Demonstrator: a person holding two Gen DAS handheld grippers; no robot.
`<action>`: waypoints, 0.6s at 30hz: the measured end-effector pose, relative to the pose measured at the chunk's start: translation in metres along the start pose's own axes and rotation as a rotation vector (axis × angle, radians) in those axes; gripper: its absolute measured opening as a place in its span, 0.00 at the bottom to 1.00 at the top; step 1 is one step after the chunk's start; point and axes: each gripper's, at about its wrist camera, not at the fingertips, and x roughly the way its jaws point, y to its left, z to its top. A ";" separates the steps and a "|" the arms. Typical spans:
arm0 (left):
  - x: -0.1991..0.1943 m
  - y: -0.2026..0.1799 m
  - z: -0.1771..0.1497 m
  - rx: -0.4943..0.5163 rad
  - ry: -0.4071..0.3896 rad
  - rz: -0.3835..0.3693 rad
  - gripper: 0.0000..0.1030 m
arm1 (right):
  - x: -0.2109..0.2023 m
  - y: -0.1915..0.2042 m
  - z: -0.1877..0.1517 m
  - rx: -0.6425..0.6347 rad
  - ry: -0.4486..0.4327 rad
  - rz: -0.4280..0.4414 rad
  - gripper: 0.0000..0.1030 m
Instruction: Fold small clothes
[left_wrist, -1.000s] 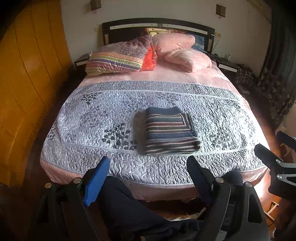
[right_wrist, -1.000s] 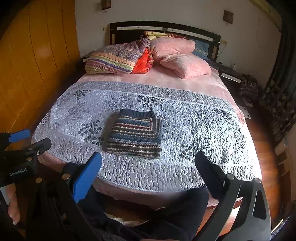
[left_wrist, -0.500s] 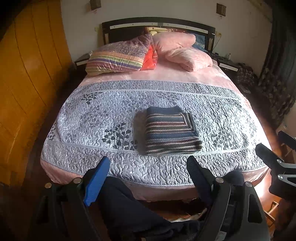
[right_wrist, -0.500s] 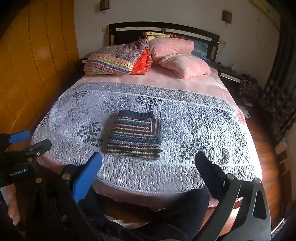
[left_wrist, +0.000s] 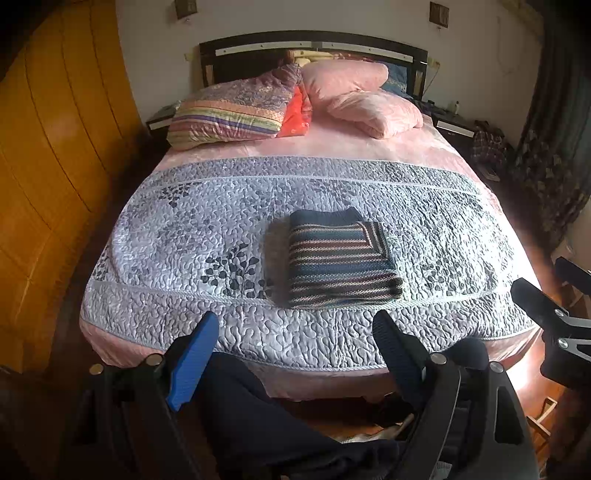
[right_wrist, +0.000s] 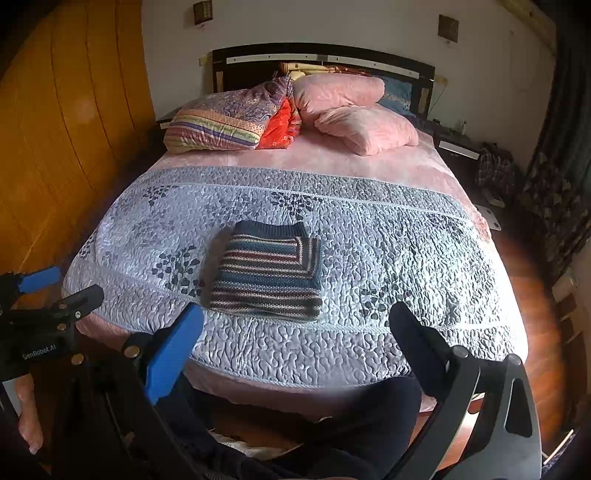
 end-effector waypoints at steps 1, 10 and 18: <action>0.000 -0.001 0.000 0.002 0.000 0.001 0.83 | 0.000 -0.001 0.000 0.001 0.000 0.001 0.97; 0.001 -0.004 0.000 0.006 -0.002 -0.001 0.83 | 0.002 -0.003 0.000 0.008 -0.001 -0.004 0.97; 0.002 -0.006 0.002 0.013 -0.002 -0.002 0.83 | 0.003 -0.004 0.002 0.016 -0.009 -0.009 0.97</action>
